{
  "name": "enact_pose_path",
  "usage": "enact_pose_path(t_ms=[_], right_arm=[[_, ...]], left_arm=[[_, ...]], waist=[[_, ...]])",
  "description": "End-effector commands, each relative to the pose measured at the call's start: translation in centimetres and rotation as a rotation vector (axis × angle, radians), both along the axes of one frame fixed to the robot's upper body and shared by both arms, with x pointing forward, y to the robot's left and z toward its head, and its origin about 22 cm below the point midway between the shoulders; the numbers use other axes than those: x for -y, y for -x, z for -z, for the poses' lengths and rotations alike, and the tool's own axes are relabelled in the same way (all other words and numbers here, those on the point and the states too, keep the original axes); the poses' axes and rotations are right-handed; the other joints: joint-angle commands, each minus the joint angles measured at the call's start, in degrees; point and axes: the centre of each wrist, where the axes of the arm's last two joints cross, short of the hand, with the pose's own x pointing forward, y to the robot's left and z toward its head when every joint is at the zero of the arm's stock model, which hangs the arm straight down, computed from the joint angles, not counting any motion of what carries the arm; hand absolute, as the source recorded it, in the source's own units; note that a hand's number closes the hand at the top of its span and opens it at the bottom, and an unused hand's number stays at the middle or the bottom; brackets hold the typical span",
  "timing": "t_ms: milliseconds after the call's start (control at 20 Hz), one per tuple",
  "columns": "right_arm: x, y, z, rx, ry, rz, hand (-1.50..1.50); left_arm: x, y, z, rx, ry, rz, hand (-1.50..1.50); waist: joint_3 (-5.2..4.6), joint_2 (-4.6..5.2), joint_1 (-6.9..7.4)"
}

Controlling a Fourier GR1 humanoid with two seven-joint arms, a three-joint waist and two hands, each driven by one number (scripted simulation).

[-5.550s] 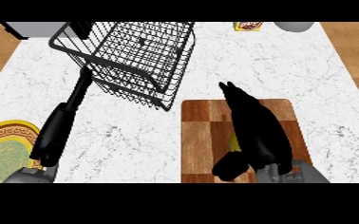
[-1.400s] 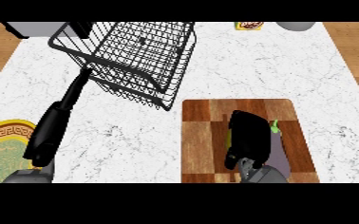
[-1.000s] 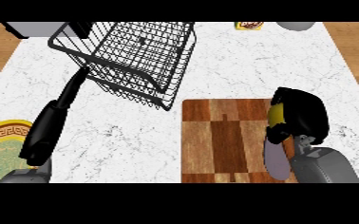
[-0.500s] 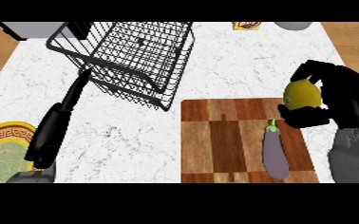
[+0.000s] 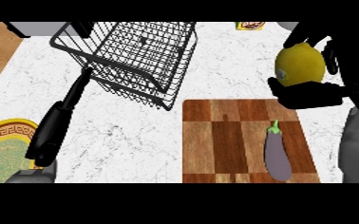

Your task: Pick the lemon from the cutting board and place it in the tiered basket

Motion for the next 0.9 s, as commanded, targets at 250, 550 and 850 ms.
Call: enact_pose_path(t_ms=[250, 550, 850], right_arm=[[-8.9, -2.7, -6.6, 0.025, -0.042, -0.067, 1.50], [-13.9, -6.0, -8.7, 0.005, -0.075, -0.056, 1.50], [-16.7, -9.8, -8.5, -0.089, -0.160, -0.063, 1.50]], left_arm=[[0.3, -1.4, -0.2, 0.013, 0.011, 0.013, 0.00], [1.2, -0.8, 0.9, 0.016, 0.020, 0.030, 0.00], [0.1, -0.9, -0.3, 0.028, 0.020, 0.052, 0.00]], waist=[[-0.02, 0.26, 0.41], [-0.01, 0.36, 0.73], [-0.05, 0.65, 1.74]])
